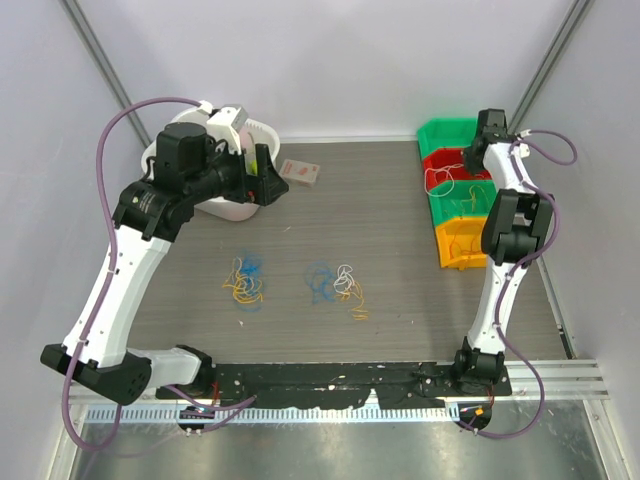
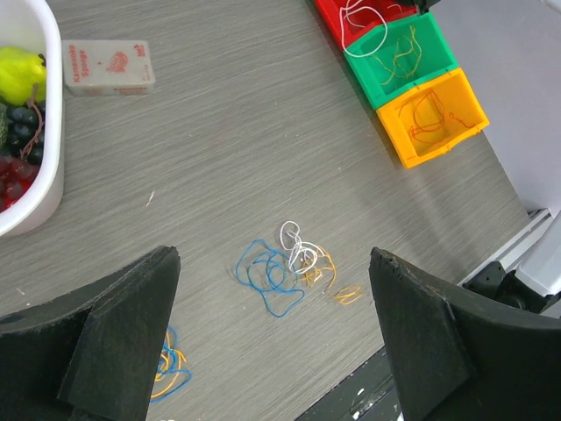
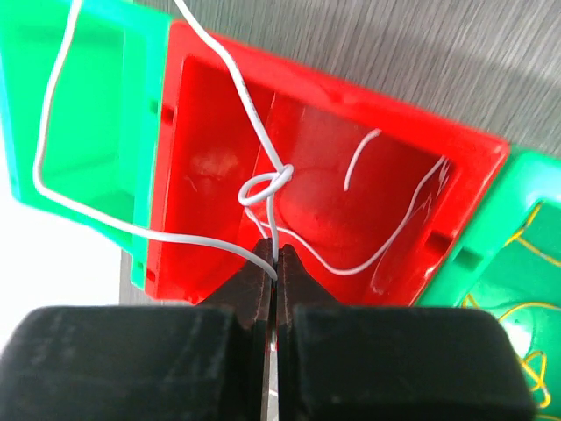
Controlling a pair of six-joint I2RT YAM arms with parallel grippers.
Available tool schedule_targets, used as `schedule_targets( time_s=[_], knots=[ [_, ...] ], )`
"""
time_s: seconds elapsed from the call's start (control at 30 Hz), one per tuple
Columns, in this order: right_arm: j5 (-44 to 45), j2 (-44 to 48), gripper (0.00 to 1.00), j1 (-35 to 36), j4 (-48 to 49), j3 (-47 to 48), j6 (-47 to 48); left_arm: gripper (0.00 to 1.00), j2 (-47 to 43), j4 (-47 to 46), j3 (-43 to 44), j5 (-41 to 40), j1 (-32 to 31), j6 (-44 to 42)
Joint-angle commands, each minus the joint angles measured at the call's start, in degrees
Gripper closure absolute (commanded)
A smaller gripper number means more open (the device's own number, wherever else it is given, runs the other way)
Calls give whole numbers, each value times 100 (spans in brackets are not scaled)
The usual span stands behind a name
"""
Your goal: Untangle the cables
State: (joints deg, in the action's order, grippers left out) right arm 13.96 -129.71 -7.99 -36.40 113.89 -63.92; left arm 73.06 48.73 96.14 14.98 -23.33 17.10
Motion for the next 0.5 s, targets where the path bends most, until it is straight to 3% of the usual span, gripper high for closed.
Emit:
schedule_targets(
  time_s=[0.0,0.2,0.47],
  knots=[
    [212,-46,99,-124,-113,573,-332,7,-134,-13,106,-118,-31,-189],
    [362,59,99,-177,352,609,-332,7,-160,-74,81,13,-49,-93],
    [871,526,99,-168,2266,-164,502,6,-169,23,178,-189,-49,-234]
  ],
)
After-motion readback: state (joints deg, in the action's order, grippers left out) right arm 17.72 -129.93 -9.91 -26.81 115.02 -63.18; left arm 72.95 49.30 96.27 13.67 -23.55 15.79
